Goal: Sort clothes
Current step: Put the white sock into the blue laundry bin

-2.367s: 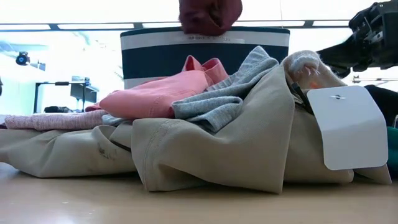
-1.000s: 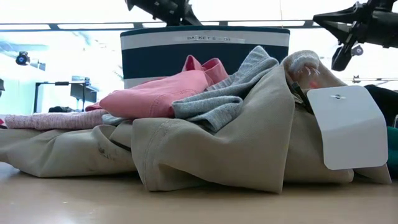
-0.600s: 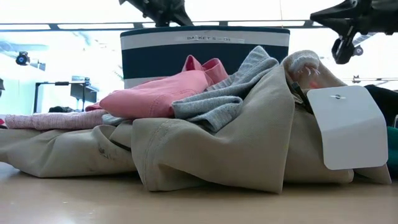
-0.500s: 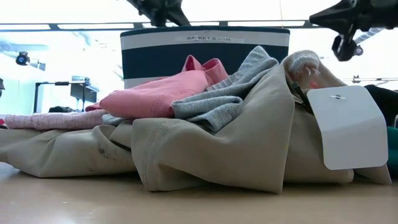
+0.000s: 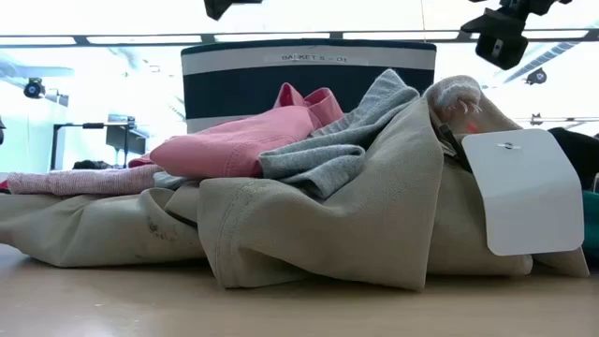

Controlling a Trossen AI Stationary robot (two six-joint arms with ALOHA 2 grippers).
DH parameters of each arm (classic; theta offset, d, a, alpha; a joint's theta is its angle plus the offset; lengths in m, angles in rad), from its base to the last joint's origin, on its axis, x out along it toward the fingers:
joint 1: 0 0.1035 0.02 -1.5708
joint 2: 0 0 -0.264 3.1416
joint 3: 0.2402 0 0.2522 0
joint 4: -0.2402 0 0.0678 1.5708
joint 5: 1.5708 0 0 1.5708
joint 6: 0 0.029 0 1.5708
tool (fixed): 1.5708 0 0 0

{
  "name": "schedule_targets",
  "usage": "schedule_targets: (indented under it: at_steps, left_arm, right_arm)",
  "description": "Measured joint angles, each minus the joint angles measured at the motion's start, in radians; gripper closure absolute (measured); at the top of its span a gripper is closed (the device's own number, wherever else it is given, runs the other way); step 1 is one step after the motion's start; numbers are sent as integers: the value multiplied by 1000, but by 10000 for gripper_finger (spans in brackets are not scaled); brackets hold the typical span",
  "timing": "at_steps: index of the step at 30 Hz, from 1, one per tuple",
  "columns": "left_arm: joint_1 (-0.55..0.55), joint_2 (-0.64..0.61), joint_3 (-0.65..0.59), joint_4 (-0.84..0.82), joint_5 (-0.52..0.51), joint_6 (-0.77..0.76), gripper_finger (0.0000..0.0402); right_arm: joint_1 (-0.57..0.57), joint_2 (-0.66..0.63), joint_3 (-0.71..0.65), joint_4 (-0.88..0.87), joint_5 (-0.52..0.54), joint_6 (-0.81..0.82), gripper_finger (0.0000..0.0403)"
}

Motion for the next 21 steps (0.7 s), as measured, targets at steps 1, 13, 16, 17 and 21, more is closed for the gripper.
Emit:
schedule_targets:
  at_steps: [1, 13, 16, 17, 21]
  left_arm:
    - [-14, -10, 0, -4, 1, 0, 176]
    - [-54, -74, 0, -225, 3, 24, 156]
    - [-54, -77, 0, -230, 3, 37, 148]
    - [-54, -78, 0, -230, 3, 42, 146]
    - [-54, -82, 0, -231, 3, 57, 141]
  right_arm:
    - [6, 28, 2, -1, -17, 0, 244]
    - [84, 364, 1, 68, -39, 6, 200]
    - [106, 448, 1, 119, -41, 1, 195]
    - [114, 475, 2, 134, -43, 2, 193]
    - [142, 577, 1, 159, -41, 23, 185]
